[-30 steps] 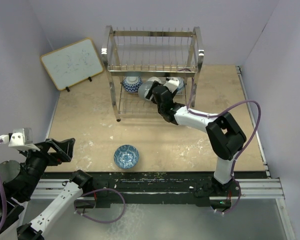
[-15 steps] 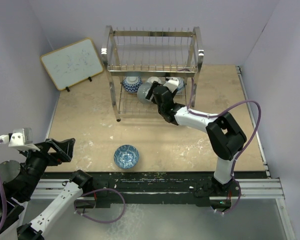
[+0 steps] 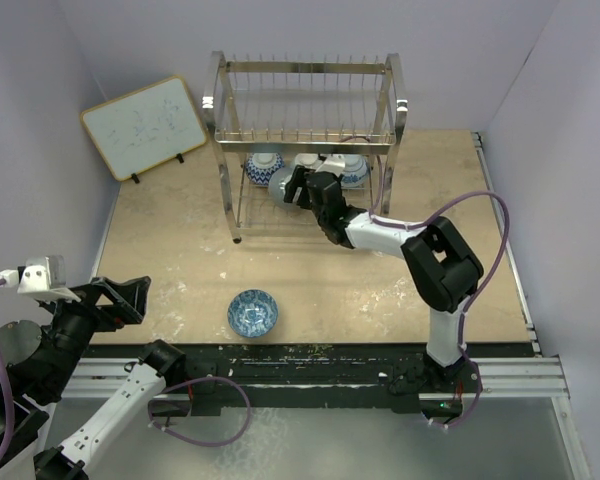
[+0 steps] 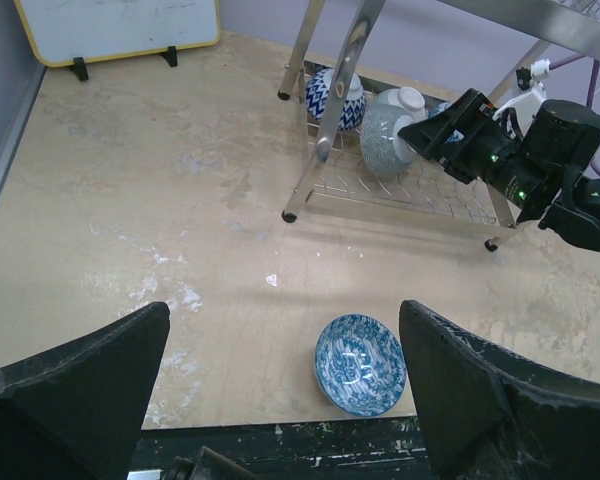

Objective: Load the bowls into the dish rack

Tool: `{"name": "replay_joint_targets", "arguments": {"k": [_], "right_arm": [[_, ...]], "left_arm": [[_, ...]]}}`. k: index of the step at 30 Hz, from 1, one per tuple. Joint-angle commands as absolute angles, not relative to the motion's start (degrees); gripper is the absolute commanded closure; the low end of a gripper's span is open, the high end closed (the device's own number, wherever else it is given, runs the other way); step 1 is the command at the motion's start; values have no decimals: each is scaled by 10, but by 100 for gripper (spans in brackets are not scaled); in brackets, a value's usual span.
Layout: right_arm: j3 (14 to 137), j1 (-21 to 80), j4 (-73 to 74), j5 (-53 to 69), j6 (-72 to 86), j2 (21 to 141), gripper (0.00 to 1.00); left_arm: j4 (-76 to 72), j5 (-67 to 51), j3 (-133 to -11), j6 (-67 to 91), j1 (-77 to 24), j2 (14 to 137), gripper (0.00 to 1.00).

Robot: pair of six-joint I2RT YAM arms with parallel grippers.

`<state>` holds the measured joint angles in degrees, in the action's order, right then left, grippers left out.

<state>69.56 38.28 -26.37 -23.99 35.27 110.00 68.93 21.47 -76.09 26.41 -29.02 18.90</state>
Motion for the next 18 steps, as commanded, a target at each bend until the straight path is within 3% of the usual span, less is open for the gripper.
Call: {"name": "replay_joint_targets", "arguments": {"k": [1,10,18], "right_arm": [[708,376,-216,-230,318,1118,23],[726,377,-222,-237,309,1129,35],[744,377,-225,-226,299,1137,61]], "left_arm": [[680,221,-760,266,-290,186,1],[686,224,-757,269,-290,178,1],[689,227,-758,269,-290,176,1]]}}
